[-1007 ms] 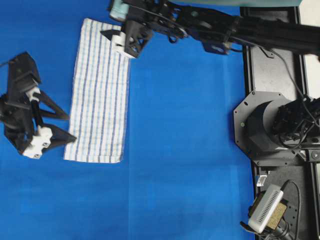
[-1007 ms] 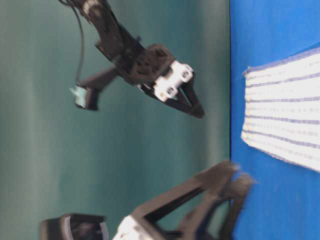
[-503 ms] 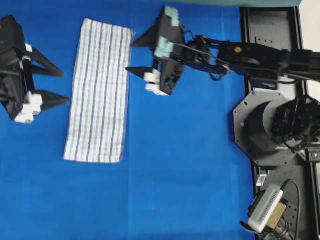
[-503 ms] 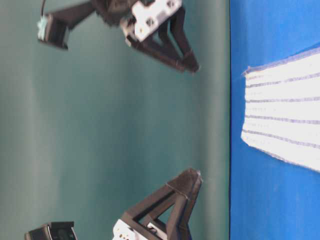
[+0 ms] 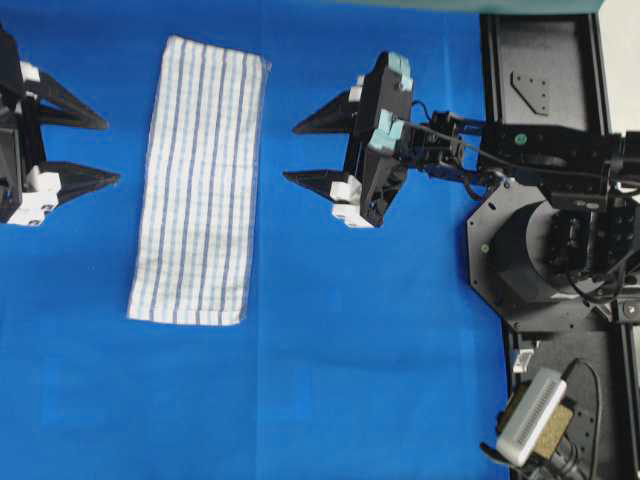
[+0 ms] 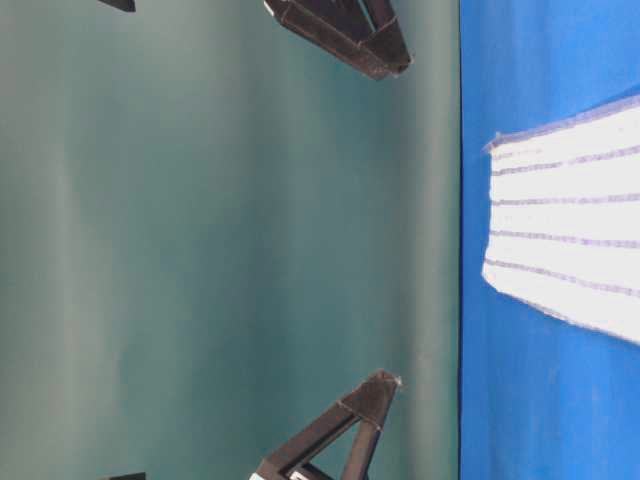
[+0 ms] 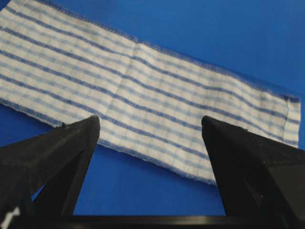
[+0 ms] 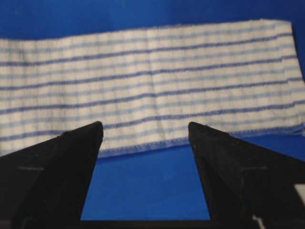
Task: Fold the blue towel.
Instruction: 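Move both grippers to the strip's top end and grasp its corners, then pull the top end down over the strip to fold it in half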
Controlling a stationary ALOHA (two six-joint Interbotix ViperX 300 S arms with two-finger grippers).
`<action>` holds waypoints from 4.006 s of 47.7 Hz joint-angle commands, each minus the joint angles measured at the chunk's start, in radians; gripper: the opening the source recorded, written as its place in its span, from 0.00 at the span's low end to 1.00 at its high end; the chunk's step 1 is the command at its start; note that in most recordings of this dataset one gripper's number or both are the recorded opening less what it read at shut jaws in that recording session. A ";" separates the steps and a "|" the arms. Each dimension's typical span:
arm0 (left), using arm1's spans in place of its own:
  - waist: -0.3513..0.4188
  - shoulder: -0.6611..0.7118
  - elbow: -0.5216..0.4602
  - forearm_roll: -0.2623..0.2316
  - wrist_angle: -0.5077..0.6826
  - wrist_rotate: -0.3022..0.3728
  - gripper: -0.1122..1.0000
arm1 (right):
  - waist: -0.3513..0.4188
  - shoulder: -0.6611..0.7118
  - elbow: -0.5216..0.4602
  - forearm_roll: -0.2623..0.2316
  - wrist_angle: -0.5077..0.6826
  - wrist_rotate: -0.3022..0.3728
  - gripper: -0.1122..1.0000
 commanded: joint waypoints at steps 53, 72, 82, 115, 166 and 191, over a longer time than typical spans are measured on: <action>0.350 0.491 -0.316 0.009 -0.172 0.215 0.85 | -0.379 0.488 -0.229 -0.104 -0.238 -0.014 0.87; 0.376 0.607 -0.356 0.009 -0.215 0.215 0.83 | -0.390 0.618 -0.268 -0.104 -0.261 -0.017 0.87; 0.371 0.660 -0.371 0.009 -0.213 0.215 0.70 | -0.390 0.630 -0.268 -0.104 -0.265 -0.020 0.82; 0.367 0.661 -0.367 0.012 -0.209 0.215 0.13 | -0.377 0.630 -0.285 -0.124 -0.265 -0.025 0.27; 0.109 0.336 -0.135 0.008 -0.164 0.130 0.13 | -0.141 0.368 -0.095 -0.008 -0.238 0.002 0.27; -0.127 0.293 -0.083 0.006 -0.166 -0.012 0.13 | 0.120 0.348 -0.052 0.202 -0.210 0.002 0.27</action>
